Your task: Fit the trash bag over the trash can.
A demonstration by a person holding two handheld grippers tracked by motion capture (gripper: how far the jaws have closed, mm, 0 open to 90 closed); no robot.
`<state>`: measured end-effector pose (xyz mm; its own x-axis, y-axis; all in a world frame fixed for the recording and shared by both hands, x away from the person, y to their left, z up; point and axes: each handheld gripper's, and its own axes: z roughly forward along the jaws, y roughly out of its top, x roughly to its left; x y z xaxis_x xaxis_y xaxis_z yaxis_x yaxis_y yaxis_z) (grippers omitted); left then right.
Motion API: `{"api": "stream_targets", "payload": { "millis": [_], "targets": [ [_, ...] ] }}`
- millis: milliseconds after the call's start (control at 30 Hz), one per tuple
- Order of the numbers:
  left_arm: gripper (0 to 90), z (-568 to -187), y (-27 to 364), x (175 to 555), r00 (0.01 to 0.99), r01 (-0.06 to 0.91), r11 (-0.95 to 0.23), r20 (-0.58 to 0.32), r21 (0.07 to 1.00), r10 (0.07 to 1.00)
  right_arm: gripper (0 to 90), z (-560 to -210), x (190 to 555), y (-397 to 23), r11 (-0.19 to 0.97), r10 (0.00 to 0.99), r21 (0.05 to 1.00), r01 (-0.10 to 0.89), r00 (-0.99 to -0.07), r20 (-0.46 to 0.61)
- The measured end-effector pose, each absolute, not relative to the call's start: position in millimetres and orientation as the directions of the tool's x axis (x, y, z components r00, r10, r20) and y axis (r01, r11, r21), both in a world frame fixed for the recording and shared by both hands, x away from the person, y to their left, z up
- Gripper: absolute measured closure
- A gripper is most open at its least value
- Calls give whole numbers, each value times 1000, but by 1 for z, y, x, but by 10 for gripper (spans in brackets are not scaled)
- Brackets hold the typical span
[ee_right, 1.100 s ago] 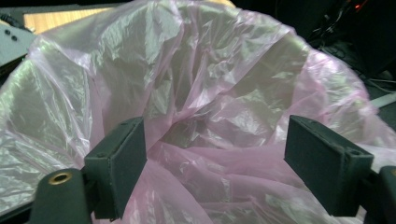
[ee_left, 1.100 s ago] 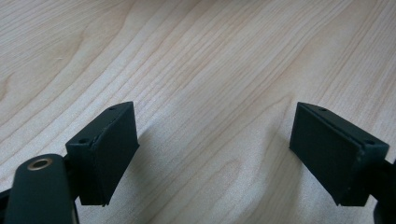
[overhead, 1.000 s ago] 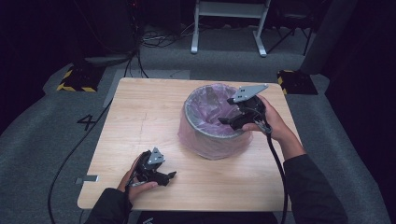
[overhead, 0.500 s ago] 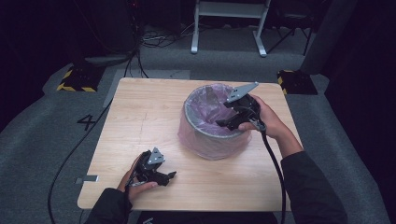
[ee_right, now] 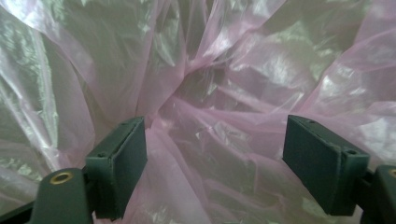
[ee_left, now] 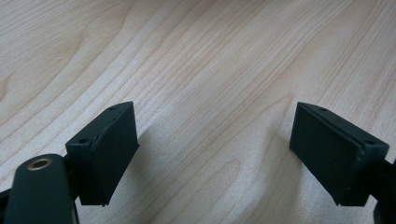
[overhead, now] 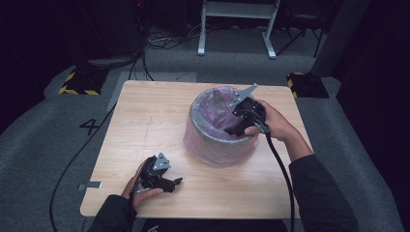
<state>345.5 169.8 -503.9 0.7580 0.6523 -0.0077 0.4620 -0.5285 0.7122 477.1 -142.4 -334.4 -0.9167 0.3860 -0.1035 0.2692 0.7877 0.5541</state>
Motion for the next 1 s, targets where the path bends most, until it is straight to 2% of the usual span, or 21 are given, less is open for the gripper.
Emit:
{"api": "stream_targets", "payload": {
  "millis": [567,767,1000],
  "targets": [
    [148,-504,170,345,758,462,-528,-8,712,653,204,-337,482,-134,849,386,420,320,-919,-80],
    [148,-504,170,345,758,463,-528,-8,712,653,199,-337,481,-134,843,394,431,323,-915,-85],
    [148,-504,170,346,758,462,-528,-8,712,652,198,-335,476,-139,801,419,512,312,-902,-106]
  ]
}}
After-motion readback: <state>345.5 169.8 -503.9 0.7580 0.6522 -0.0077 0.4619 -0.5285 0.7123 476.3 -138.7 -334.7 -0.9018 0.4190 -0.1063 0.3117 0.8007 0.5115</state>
